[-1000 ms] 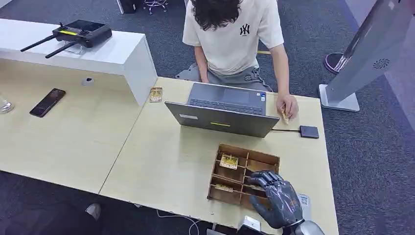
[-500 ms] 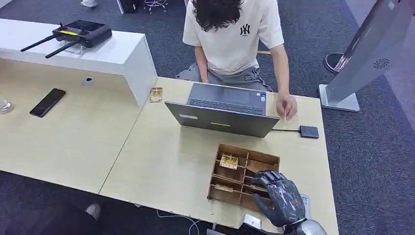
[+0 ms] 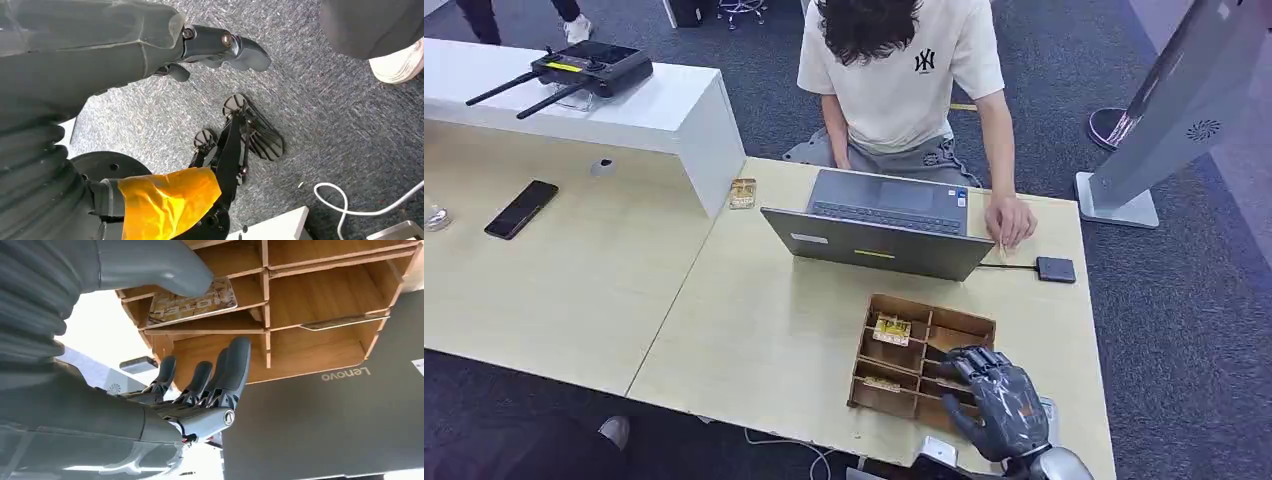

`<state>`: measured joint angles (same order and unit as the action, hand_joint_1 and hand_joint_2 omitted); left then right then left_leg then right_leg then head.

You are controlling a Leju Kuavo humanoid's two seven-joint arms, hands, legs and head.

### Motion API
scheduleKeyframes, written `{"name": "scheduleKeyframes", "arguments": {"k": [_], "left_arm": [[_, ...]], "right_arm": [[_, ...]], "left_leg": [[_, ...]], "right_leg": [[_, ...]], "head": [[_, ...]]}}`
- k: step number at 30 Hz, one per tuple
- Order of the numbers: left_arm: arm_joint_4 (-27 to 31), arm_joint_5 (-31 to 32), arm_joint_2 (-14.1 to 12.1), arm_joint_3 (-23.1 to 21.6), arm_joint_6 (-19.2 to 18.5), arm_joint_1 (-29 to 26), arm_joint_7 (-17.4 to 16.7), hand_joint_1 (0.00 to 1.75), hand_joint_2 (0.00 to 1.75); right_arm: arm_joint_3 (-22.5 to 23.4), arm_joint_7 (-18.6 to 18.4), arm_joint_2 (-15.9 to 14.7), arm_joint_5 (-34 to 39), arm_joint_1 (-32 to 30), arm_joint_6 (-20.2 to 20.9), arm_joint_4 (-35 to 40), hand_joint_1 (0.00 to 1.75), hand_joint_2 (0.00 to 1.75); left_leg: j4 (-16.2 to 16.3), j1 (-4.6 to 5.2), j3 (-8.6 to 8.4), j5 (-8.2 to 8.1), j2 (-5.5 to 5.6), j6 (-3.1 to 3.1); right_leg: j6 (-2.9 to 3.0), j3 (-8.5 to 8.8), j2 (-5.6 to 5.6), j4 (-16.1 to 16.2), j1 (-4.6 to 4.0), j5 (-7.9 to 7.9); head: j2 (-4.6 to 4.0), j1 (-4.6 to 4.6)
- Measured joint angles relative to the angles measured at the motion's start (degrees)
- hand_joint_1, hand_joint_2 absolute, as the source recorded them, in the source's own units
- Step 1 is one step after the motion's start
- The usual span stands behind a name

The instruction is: Pass the card to the sensor for recognition and then transmit it.

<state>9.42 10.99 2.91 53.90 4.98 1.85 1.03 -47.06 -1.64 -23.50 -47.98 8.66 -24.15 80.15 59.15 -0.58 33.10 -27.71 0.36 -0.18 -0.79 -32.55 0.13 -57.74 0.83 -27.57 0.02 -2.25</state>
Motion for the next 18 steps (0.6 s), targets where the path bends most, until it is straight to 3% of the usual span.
{"name": "scheduleKeyframes", "arguments": {"k": [18], "left_arm": [[0.0,0.0,0.1,0.0,0.0,0.0,0.0,0.0,1.75]], "right_arm": [[0.0,0.0,0.0,0.0,0.0,0.0,0.0,0.73,1.75]], "left_leg": [[0.0,0.0,0.0,0.0,0.0,0.0]], "right_leg": [[0.0,0.0,0.0,0.0,0.0,0.0]], "head": [[0.0,0.0]]}}
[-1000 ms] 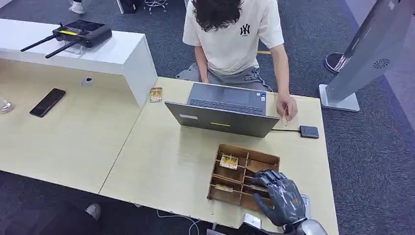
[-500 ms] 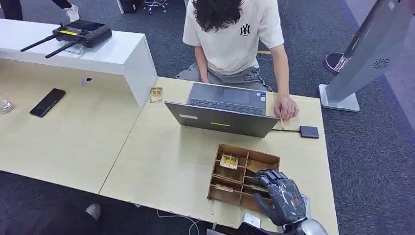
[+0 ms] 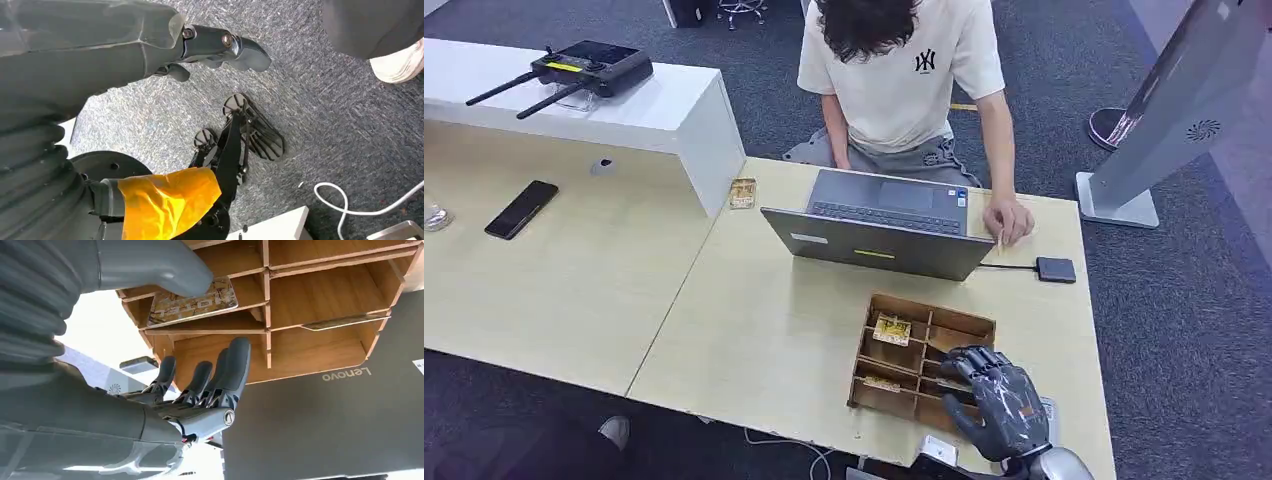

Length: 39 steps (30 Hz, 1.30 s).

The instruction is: Pass the card to the sensor for recognition and then transmit it.

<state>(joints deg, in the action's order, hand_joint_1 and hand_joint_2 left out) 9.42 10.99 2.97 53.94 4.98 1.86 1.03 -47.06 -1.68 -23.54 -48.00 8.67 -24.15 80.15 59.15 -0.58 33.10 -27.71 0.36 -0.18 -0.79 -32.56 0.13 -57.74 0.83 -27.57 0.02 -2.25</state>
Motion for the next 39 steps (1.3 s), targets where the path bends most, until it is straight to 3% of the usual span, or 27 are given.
{"name": "scheduleKeyframes", "arguments": {"k": [39], "left_arm": [[0.0,0.0,0.0,0.0,0.0,0.0,0.0,0.0,1.75]], "right_arm": [[0.0,0.0,-0.1,0.0,0.0,0.0,0.0,0.73,1.75]], "left_leg": [[0.0,0.0,0.0,0.0,0.0,0.0]], "right_leg": [[0.0,0.0,0.0,0.0,0.0,0.0]], "head": [[0.0,0.0]]}}
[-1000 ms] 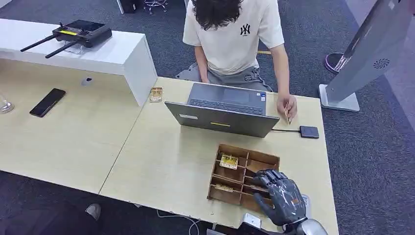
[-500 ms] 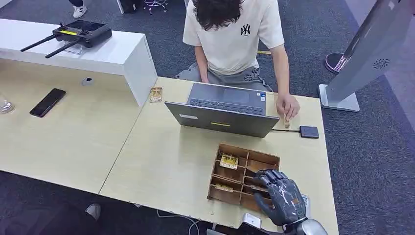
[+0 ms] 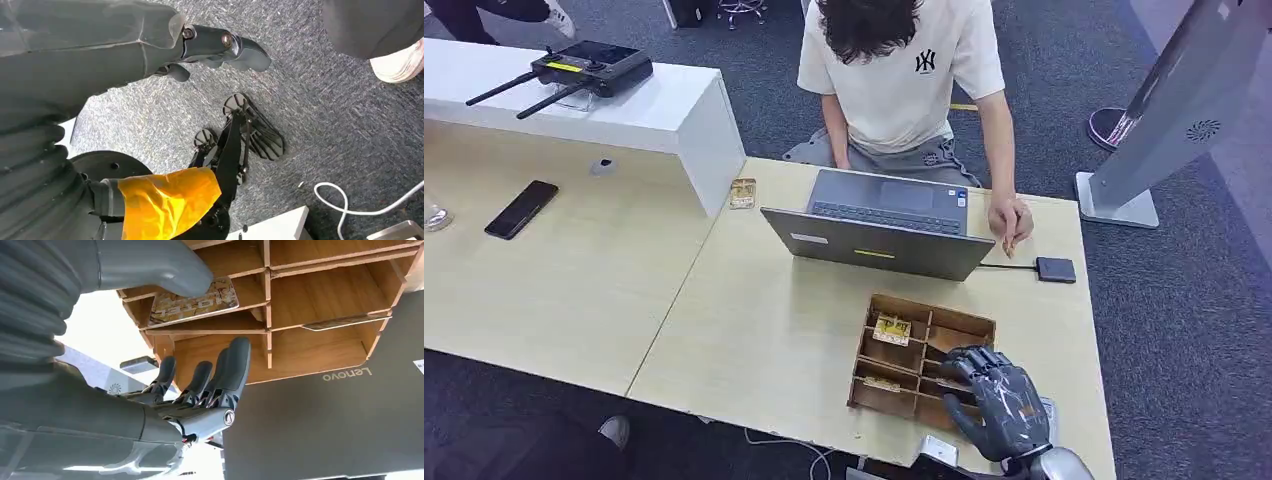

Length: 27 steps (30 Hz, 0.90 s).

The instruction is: Pass the card to the sensor for recognition and then transmit it.

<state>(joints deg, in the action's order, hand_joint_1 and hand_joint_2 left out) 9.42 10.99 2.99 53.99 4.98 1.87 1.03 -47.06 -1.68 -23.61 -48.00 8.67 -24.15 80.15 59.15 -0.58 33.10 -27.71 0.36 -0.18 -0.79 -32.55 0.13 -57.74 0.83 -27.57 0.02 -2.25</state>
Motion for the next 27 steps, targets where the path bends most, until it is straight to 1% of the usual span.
{"name": "scheduleKeyframes", "arguments": {"k": [4,5,8,10,11,14,23,24,25,26,27], "left_arm": [[0.0,0.0,0.0,0.0,0.0,0.0,0.0,0.0,1.75],[0.0,0.0,0.0,0.0,0.0,0.0,0.0,0.0,1.75],[0.0,-0.7,0.0,0.2,-0.3,0.0,0.0,0.0,1.75],[0.0,-1.0,0.0,0.7,-0.5,0.1,0.0,0.0,1.75],[0.0,-1.1,0.0,0.9,-0.6,0.1,0.0,0.0,1.75],[0.0,-1.2,0.2,1.0,-0.6,0.0,0.0,0.0,1.75],[0.0,-1.1,0.5,1.0,-1.0,-0.1,0.2,0.0,1.75],[0.0,-1.1,0.5,1.0,-1.6,-0.1,0.5,0.0,1.75],[0.0,-1.1,0.6,1.0,-1.9,-0.1,0.8,0.0,1.75],[0.1,-1.1,0.7,1.0,-2.1,-0.1,0.9,0.0,1.75],[0.2,-1.1,0.8,1.0,-2.2,0.0,1.0,0.0,1.75]], "right_arm": [[0.0,0.0,0.0,0.0,0.0,0.0,0.0,0.73,1.75],[0.0,0.0,0.0,0.0,0.0,0.0,0.0,1.75,1.75],[0.0,0.0,-0.1,-1.6,0.1,0.0,-0.1,1.75,1.75],[0.0,0.0,-0.1,-2.1,0.2,0.0,-0.3,1.41,1.75],[0.0,0.0,-0.1,-2.4,0.3,0.0,-0.4,0.0,1.75],[0.0,-0.1,-0.2,-2.8,0.3,-0.3,-0.5,0.0,1.75],[0.0,-1.8,-1.6,-4.1,-1.0,-0.1,2.1,0.0,1.75],[0.0,-1.9,-1.7,-4.2,-1.1,0.0,2.2,0.1,1.75],[0.0,-2.0,-1.7,-4.2,-1.1,0.1,2.3,0.3,1.75],[0.0,-2.1,-1.8,-4.3,-1.2,0.1,2.3,0.3,1.75],[0.0,-2.1,-1.8,-4.3,-1.2,0.2,2.4,0.14,1.75]], "left_leg": [[0.0,0.0,0.0,0.0,0.0,0.0],[0.0,0.0,0.0,0.0,0.0,0.0],[0.0,0.0,0.0,0.0,0.0,0.0],[0.0,0.0,0.0,0.0,0.0,0.0],[0.0,0.0,0.0,0.0,0.0,0.0],[0.0,0.0,0.0,0.0,0.0,0.0],[0.0,0.01,0.0,0.0,0.0,0.0],[0.0,0.01,0.0,0.0,0.0,0.0],[0.0,0.0,0.0,0.0,0.0,0.0],[0.0,0.0,0.0,0.0,0.0,0.0],[0.0,0.01,0.0,0.0,0.0,0.0]], "right_leg": [[0.0,0.0,0.0,0.0,0.0,0.0],[0.0,0.0,0.0,0.0,0.0,0.0],[0.0,0.0,0.0,0.0,0.0,0.0],[0.0,0.0,0.0,0.0,0.0,0.0],[0.0,0.0,0.0,0.0,0.0,0.0],[0.0,0.0,0.0,0.0,0.0,0.0],[0.0,0.0,0.0,0.0,0.01,0.0],[0.0,0.0,0.0,0.0,0.0,0.0],[0.0,0.0,0.0,0.0,0.0,0.0],[0.0,0.0,0.0,0.0,0.0,0.0],[0.0,0.0,0.0,0.0,0.0,0.0]], "head": [[0.0,0.0],[0.0,0.0],[0.0,-0.02],[0.0,0.0],[0.0,0.0],[0.0,0.0],[0.0,-0.02],[0.0,0.0],[0.0,0.0],[0.0,0.0],[0.0,0.0]]}}
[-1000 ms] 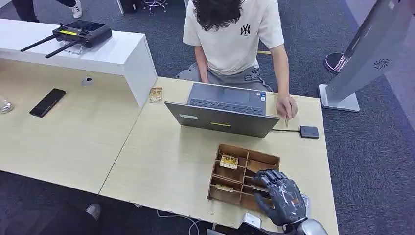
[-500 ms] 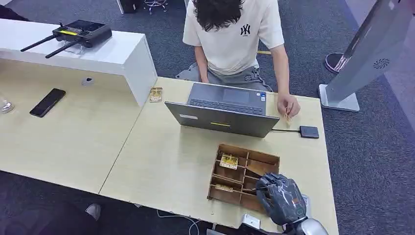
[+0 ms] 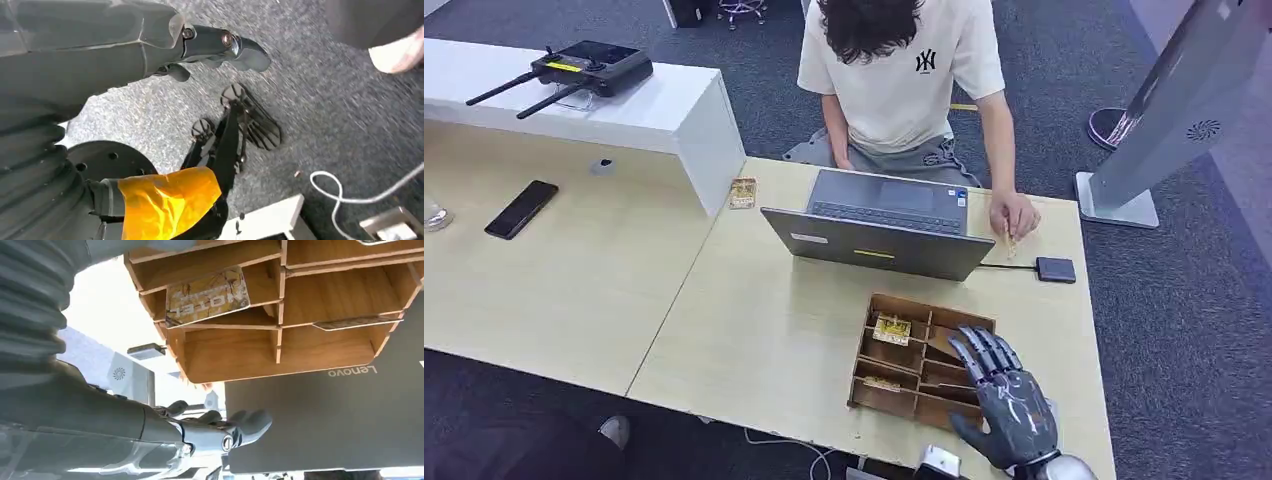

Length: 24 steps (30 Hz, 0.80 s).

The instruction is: Pass the card to the sensor for recognition and then transmit it.

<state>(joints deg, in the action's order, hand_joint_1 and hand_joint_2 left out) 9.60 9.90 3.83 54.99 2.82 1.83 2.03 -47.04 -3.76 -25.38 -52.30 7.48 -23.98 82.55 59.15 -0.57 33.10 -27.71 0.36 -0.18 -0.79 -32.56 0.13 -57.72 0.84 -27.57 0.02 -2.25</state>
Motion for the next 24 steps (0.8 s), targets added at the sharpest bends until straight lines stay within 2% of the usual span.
{"name": "scheduleKeyframes", "arguments": {"k": [2,3,4,5,7,15,24], "left_arm": [[0.0,0.0,0.1,0.0,-0.1,0.0,0.0,0.0,1.75],[0.0,0.0,0.1,0.0,-0.2,0.0,0.0,0.0,1.75],[0.0,0.0,0.2,0.0,-0.2,0.0,0.0,0.0,1.75],[0.0,0.0,0.2,0.0,-0.5,0.0,0.0,0.0,1.75],[0.2,0.0,0.5,0.0,-1.3,0.0,0.4,0.0,1.75],[1.3,-0.2,1.3,0.0,-1.5,-0.1,0.2,0.0,1.75],[1.4,-0.3,1.3,0.1,-1.6,-0.1,0.0,0.0,1.75]], "right_arm": [[0.0,0.0,0.0,-0.1,0.0,0.0,0.0,0.24,1.75],[0.0,0.0,0.0,-0.1,-0.1,0.0,0.0,0.44,1.75],[0.0,0.0,0.0,-0.1,-0.1,0.0,0.0,0.79,1.75],[0.0,0.0,0.0,-0.1,-0.1,0.1,0.0,1.33,1.75],[0.1,0.0,0.0,-0.3,-0.1,0.3,0.0,1.64,1.75],[0.2,1.0,0.0,-0.3,0.4,0.9,-0.7,1.75,1.75],[0.2,2.0,0.2,0.2,1.6,0.9,-2.2,1.75,1.75]], "left_leg": [[0.0,0.0,-0.01,0.0,0.0,0.0],[0.0,0.0,0.0,0.0,0.0,0.0],[0.0,0.0,0.0,0.0,0.0,0.0],[0.0,0.0,0.0,0.0,0.0,0.0],[0.0,0.0,0.0,0.0,0.0,0.0],[0.0,0.0,0.01,0.0,0.0,0.0],[0.0,0.0,0.01,0.0,0.01,0.0]], "right_leg": [[0.0,0.0,-0.01,0.0,0.0,0.0],[0.0,0.0,0.0,0.0,0.0,0.0],[0.0,0.0,0.0,0.0,0.0,0.0],[0.0,0.0,0.0,0.0,0.0,0.0],[0.0,0.0,0.0,0.0,0.0,0.0],[0.0,0.0,0.0,0.0,0.0,0.0],[0.0,0.02,0.02,0.0,0.0,0.0]], "head": [[0.0,0.0],[0.0,-0.02],[0.0,0.0],[0.0,-0.02],[0.0,0.0],[0.0,0.0],[0.0,0.0]]}}
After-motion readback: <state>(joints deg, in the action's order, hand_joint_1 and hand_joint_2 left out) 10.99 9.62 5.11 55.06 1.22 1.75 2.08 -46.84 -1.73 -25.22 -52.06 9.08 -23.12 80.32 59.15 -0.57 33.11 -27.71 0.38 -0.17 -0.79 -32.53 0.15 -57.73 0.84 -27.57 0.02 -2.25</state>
